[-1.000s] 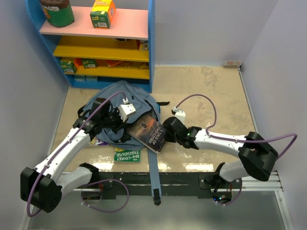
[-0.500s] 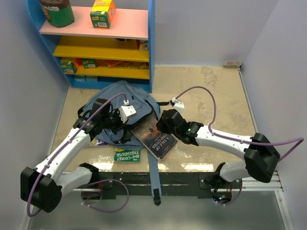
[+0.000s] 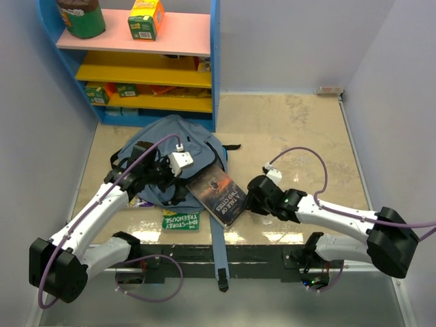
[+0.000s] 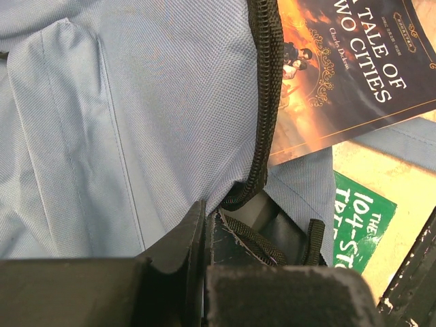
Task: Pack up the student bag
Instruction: Place the book in the student bag.
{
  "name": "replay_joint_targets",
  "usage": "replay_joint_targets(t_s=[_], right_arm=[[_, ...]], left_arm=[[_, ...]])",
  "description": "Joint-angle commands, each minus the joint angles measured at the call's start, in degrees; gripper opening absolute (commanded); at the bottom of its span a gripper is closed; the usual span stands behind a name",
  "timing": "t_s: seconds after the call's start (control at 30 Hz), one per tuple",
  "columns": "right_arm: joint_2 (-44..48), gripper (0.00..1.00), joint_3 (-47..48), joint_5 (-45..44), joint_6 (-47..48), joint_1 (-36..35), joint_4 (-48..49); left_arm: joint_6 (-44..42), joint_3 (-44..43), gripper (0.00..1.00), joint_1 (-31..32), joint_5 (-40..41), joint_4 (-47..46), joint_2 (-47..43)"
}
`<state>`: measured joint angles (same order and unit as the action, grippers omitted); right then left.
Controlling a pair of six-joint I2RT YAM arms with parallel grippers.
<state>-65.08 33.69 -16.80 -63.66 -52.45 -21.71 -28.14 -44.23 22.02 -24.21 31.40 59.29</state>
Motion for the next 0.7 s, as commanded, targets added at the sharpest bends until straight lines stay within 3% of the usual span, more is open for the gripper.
replay_joint_targets(t_s=[0.0,0.27,0.43,0.67], right_arm=[[-2.5,0.4,-1.2,1.9,-1.4,0.2,5.6],[-6.1,0.41,-4.6,4.3,-1.3,0.5,13.4],[-6.6,0.43,-9.5,6.5,-2.3,1.6,23.5],[-1.8,0.35,-11.9,4.6,-1.1,1.6,33.2]], left_arm=[[-0.2,-0.9,0.0,0.0,0.2,1.1,-0.2],[-0.2,-1.6,0.0,0.0,-0.2,1.3,1.0],[-0.1,-2.4,0.0,0.0,-0.2,1.7,1.3],[-0.1,-3.1,0.0,0.1,-1.5,2.5,1.3]])
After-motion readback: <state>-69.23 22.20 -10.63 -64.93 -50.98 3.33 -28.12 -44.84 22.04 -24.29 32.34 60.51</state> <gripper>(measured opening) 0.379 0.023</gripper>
